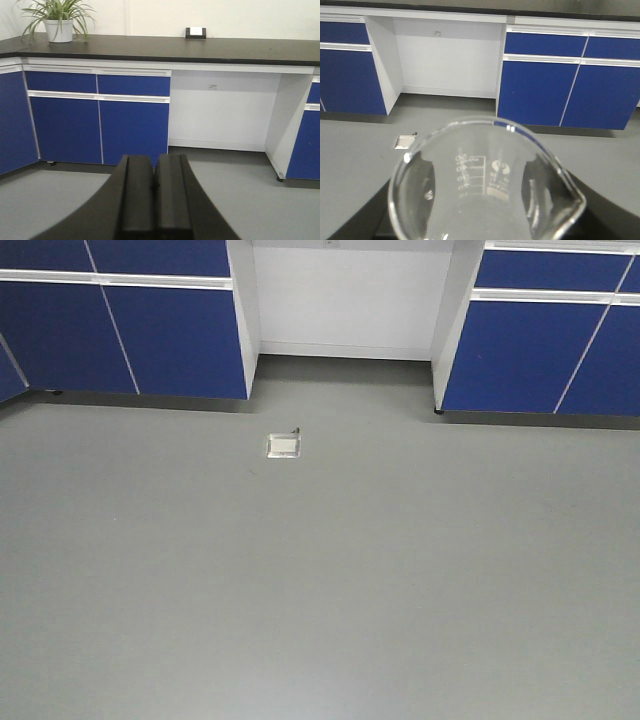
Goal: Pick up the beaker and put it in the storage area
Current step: 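Keep holding the beaker while driving the base to the other bench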
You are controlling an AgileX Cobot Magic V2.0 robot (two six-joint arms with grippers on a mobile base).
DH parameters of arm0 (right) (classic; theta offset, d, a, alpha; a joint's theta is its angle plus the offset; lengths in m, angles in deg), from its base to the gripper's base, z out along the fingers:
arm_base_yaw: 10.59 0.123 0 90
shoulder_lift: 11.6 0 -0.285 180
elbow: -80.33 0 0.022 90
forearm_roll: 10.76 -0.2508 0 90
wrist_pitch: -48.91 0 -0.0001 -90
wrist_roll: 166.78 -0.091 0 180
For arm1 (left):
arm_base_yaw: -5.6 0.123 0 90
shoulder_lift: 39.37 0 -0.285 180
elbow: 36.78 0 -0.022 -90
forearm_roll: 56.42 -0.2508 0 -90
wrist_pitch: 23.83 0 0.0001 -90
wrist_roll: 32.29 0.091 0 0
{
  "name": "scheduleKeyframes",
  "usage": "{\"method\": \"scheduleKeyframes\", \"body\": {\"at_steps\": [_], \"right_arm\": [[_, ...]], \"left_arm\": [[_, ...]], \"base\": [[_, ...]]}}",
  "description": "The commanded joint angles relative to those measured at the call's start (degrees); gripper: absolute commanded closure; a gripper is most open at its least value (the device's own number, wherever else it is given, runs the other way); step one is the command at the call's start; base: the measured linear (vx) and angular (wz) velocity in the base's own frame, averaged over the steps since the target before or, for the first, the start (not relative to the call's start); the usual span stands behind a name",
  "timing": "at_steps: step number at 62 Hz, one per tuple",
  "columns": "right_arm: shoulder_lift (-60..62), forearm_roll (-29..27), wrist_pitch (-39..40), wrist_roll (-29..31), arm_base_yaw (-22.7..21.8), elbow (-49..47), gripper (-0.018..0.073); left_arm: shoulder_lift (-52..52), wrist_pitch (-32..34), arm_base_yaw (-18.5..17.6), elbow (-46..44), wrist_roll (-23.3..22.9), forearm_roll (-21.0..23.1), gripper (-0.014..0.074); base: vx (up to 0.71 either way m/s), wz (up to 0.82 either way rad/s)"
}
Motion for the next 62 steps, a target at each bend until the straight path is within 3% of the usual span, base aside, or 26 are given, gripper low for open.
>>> {"method": "scheduleKeyframes", "body": {"at_steps": [1,62], "right_arm": [[-0.7,0.2,4.6,0.6,-0.1,-1.9,0.0563],[-0.7,0.2,4.6,0.6,-0.1,-1.9,0.0563]], "left_arm": [[1.0,5.0,-0.4,1.3,-0.3,0.3,0.0605],[1.0,5.0,-0.4,1.3,-0.3,0.3,0.0605]], "base": [[0.12,-0.16],[0.31,-0.08]]}}
